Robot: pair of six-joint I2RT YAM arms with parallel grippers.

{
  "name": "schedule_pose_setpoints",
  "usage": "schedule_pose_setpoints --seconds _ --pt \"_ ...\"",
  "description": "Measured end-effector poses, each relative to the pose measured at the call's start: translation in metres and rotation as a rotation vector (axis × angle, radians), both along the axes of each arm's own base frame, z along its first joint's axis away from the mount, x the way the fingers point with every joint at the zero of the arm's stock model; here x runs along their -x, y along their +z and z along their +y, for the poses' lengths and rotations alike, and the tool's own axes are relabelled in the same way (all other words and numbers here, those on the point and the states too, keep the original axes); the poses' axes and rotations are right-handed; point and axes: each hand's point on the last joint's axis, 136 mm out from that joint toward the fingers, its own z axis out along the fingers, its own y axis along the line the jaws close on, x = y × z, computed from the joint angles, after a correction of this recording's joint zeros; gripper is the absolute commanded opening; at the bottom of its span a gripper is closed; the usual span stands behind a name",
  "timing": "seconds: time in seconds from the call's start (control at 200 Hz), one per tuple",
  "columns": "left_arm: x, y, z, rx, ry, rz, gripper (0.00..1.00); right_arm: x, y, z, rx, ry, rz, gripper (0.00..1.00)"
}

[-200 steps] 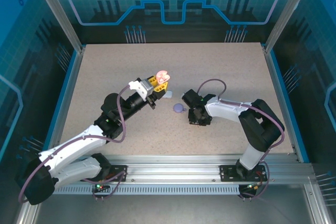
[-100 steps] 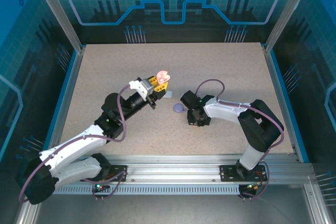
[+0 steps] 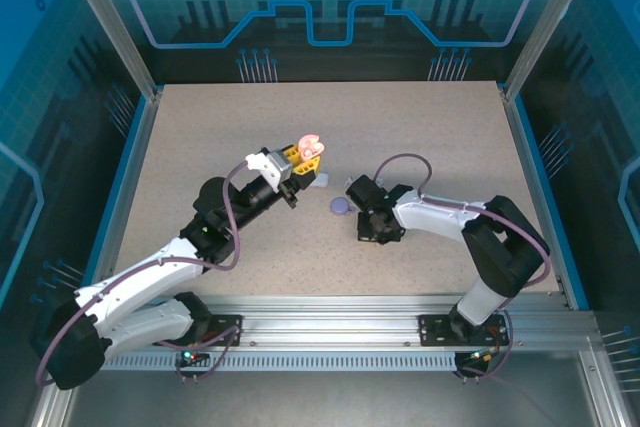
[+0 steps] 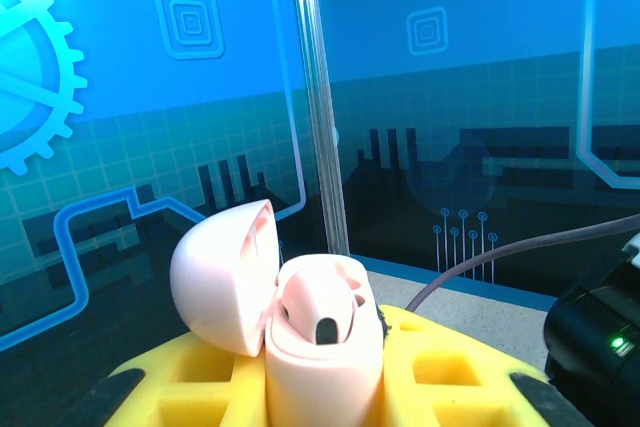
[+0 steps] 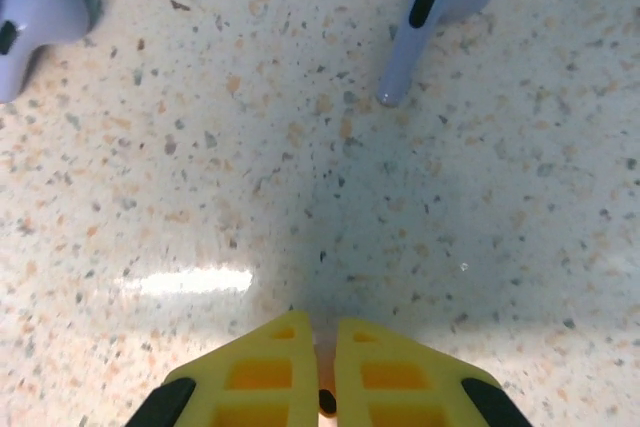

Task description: Insert the wireless bluetooth earbuds into the charging case

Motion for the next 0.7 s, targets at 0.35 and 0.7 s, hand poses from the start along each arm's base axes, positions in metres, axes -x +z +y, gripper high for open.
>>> schedule_pose_setpoints --seconds 0.35,0.7 --pt "0.000 0.000 0.000 0.001 -0.001 0.001 0.00 -0.026 0.108 0.013 -0.253 0.019 -0.249 0.06" --pt "-0.001 -0.006 -0.005 0.004 -0.026 0.030 0.00 -0.076 0.317 0.013 -0.547 0.060 -0.682 0.07"
